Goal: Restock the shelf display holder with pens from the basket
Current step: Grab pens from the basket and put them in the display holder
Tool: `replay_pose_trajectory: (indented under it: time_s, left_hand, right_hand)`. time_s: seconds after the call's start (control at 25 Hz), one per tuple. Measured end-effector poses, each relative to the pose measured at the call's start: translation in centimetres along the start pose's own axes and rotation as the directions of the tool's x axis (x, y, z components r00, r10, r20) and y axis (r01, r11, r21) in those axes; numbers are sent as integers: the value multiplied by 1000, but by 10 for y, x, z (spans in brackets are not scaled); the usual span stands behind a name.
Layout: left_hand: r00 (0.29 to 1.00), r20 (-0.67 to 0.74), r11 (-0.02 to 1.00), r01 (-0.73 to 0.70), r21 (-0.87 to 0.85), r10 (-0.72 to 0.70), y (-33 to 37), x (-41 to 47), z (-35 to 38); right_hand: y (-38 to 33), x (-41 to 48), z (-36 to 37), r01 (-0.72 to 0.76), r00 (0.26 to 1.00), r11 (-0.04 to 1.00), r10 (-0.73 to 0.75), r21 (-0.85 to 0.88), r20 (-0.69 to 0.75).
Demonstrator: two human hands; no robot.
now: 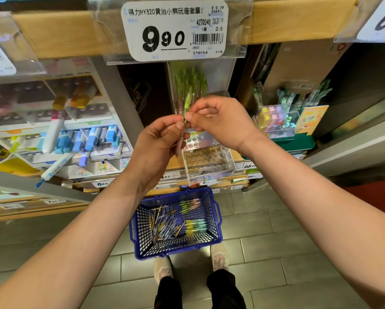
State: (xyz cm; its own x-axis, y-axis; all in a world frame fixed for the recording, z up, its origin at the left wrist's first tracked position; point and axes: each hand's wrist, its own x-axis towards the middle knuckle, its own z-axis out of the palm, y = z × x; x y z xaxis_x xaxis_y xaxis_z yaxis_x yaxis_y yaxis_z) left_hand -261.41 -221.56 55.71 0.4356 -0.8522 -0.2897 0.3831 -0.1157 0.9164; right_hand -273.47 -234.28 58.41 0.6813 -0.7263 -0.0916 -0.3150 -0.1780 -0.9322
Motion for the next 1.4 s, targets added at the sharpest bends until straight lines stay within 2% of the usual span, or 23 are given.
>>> replay_pose_trajectory:
  time_s: [0.08, 0.2, 0.28, 0.36, 0.48, 0.72, 0.92, 1.16, 1.24, 1.32, 1.4]
  left_hand:
    - [998, -50, 999, 40, 4, -39, -2, 0, -2]
    - [989, -105, 994, 94, -54, -99, -5, -1, -8]
    - [985, -122, 991, 110, -70, -118, -6, -4, -11]
    - [983, -129, 989, 122, -79, -131, -8, -6, -15]
    - [980, -143, 988, 131, -78, -141, -8, -7, -20]
    - [975, -178, 990, 126, -65, -136, -9, -6, -27]
    - [972, -188, 989, 127, -73, -139, -7, -6, -29]
    - [976, -167, 989, 126, -77, -137, -3, -7, -28]
    - [977, -162, 987, 127, -94, -141, -2, -7, -28]
    - [977, -148, 983, 134, -122, -151, 1, -8, -29]
    - [977, -146, 984, 137, -111, -153, 3, -10, -28]
  right_hand:
    - [-4, 4, -6, -17, 999, 997, 20, 71, -49]
    - [-10, 14, -15, 56, 969, 991, -24, 125, -246]
    - [-11, 22, -15, 118, 937, 989, -82, 86, -338]
    - [-12, 27, -12, 162, 917, 987, -156, -15, -368]
    - [-11, 28, -4, 160, 913, 980, -194, -121, -360]
    - [-3, 28, 6, 141, 944, 945, -218, -294, -248]
    - [9, 26, 16, 78, 969, 901, -168, -426, -179]
    - [15, 23, 23, 67, 971, 909, -154, -412, -182]
    - [17, 20, 23, 21, 979, 921, -97, -388, -177]
    - [17, 14, 22, -38, 983, 956, -16, -290, -182]
    - [14, 6, 22, -117, 978, 987, 95, -113, -183]
